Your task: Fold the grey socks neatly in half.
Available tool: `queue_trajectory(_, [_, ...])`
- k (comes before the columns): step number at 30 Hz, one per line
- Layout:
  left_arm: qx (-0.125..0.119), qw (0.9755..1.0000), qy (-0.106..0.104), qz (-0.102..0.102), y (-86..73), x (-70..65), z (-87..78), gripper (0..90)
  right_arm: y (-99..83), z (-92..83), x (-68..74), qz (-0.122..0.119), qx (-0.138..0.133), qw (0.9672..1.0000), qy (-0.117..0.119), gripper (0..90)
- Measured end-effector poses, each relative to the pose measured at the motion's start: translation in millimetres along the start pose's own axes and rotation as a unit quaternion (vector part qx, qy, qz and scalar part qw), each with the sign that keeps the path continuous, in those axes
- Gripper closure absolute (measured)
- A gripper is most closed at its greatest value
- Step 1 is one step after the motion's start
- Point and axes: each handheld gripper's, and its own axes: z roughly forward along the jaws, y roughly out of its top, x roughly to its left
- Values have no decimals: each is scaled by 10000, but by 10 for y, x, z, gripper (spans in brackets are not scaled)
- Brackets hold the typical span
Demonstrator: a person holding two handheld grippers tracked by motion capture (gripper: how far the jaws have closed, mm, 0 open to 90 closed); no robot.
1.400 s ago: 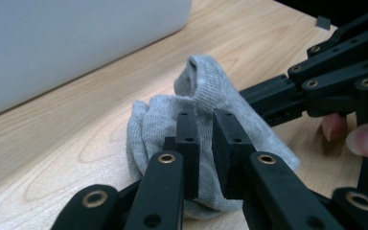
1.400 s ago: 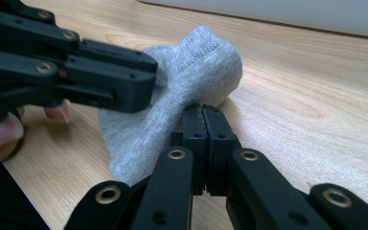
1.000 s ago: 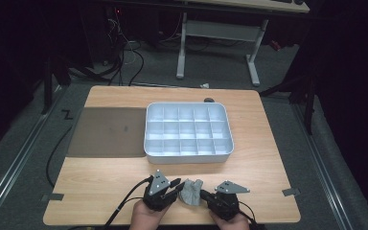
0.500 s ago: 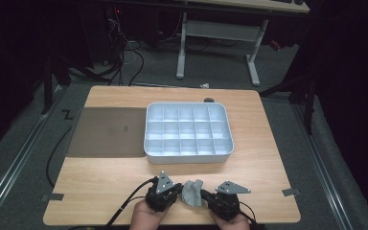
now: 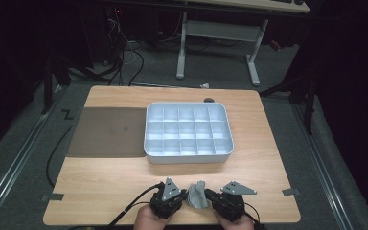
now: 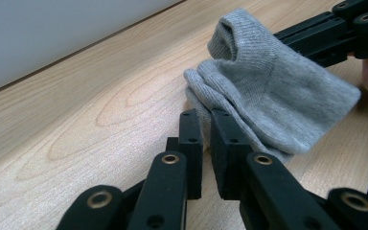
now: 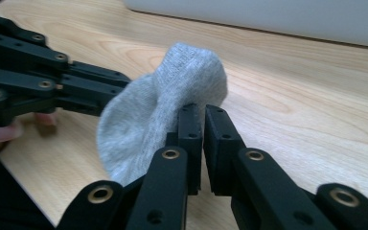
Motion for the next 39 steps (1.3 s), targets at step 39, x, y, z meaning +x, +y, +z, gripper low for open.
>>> queue_trajectory(39, [30,9998,-133,133,7,-135,-7,820,-25,-67,163,-203,-80,9997,-93,845])
